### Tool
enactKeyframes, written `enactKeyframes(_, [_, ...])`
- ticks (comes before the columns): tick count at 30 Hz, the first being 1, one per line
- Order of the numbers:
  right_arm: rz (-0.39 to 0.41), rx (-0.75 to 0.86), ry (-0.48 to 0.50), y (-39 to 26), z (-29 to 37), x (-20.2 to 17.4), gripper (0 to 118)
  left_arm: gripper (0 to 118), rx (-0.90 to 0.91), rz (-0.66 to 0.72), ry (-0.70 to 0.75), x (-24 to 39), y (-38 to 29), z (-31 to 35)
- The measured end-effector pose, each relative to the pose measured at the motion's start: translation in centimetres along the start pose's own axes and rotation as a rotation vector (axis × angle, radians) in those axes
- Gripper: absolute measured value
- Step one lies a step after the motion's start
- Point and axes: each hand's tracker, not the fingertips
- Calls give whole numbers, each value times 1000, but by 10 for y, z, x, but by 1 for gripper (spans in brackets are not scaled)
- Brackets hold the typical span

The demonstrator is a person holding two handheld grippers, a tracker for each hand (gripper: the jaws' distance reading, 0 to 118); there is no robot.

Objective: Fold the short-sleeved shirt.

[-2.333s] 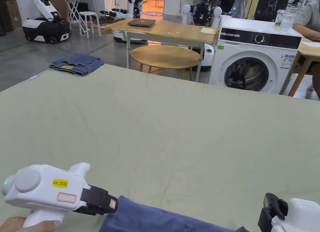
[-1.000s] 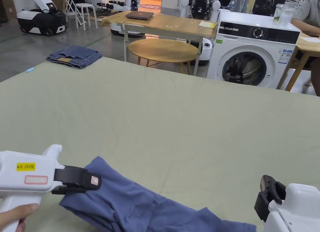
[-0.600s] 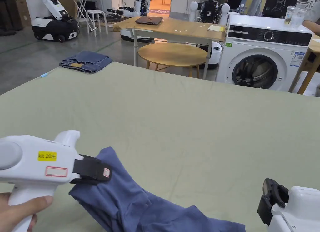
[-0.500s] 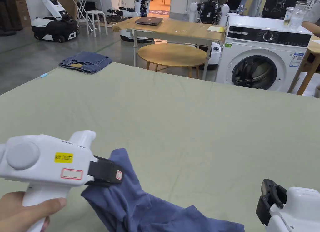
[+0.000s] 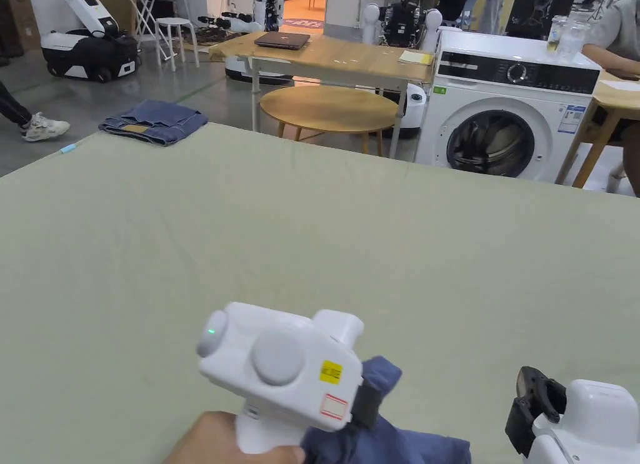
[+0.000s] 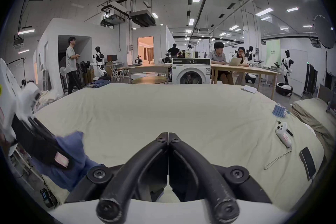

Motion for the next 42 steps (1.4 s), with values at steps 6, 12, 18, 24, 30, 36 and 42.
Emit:
enactKeyframes(6, [-4, -15, -20, -4, 0, 7, 0, 5, -110, 4, 33, 22, -10, -71])
enactKeyframes(12, [-15, -27, -30, -4, 0, 11, 0, 33, -105, 125, -65, 15, -16, -84])
enactKeyframes(18, [-10, -23, -26, -4, 4, 12, 0, 46, -60, 134, -157, 9, -11, -28])
enactKeyframes(24, [-23, -24, -23, -4, 4, 13, 0, 15, 31, 120, -135, -2, -10, -19])
enactKeyframes(30, [-32, -29, -29, -7, 5, 15, 0, 2, -103, 278, -352, -18, -24, -104])
enactKeyframes(36, [-31, -37, -42, -9, 6, 21, 0, 0, -115, 347, -404, -24, -42, -152])
enactKeyframes(42, [-26, -42, -54, -9, 6, 26, 0, 0, -112, 277, -364, -16, -37, -141])
